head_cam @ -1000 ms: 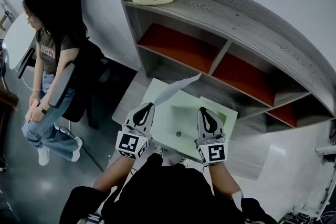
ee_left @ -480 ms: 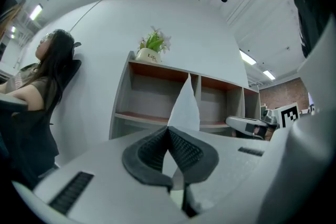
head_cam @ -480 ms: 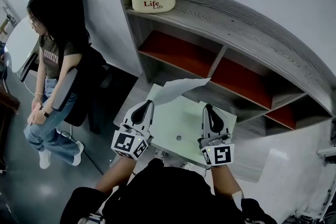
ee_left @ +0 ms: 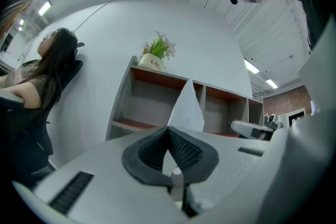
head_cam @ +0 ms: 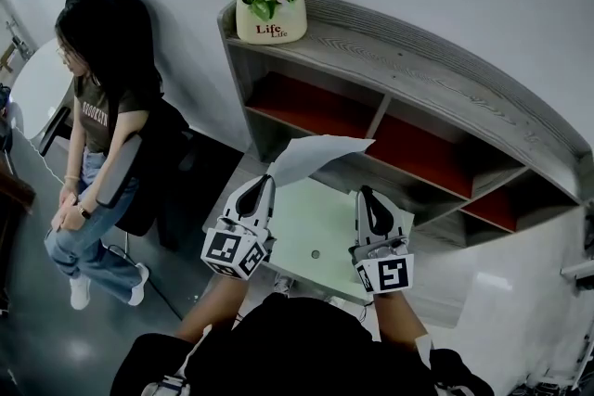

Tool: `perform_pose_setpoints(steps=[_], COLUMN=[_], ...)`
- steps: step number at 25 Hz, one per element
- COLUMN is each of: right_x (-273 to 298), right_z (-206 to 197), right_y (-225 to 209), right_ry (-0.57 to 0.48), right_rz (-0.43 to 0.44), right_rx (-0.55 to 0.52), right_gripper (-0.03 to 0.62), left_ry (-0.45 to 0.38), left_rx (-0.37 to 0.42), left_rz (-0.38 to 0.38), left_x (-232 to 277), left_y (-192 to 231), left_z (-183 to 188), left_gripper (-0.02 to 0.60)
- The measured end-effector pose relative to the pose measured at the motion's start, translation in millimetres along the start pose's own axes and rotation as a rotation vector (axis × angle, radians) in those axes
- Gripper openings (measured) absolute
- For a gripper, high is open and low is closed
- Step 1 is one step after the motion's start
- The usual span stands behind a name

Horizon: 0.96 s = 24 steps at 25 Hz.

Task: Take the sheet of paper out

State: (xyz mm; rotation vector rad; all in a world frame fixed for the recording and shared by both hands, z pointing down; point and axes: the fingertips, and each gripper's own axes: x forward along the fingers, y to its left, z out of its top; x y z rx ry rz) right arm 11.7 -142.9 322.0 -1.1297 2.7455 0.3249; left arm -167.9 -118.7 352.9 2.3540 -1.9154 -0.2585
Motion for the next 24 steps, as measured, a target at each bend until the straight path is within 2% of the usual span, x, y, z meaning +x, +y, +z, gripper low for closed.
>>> perform_pose_setpoints(steps=[5,10,24], right_x=[2,3,-6], right_z=[6,2,-1], right_y=[-4,-5,-13], right_ry=[-0.002,0.02,0.057], right_rz=[-0.009,0.001,-0.027], right_rx=[-0.009,-0.005,-0.027], right_gripper=[0.021,0.021,0.021], left_ry=[-0.001,-0.002,0.004], left_rx=[-0.015,0.012,0.013], left_rz=[0.007,-0.008,0.0], left_x=[2,5,6], left_y=[0,-9,-12], left_z=[0,-5,-10], left_gripper=[0.006,0.006,0.006])
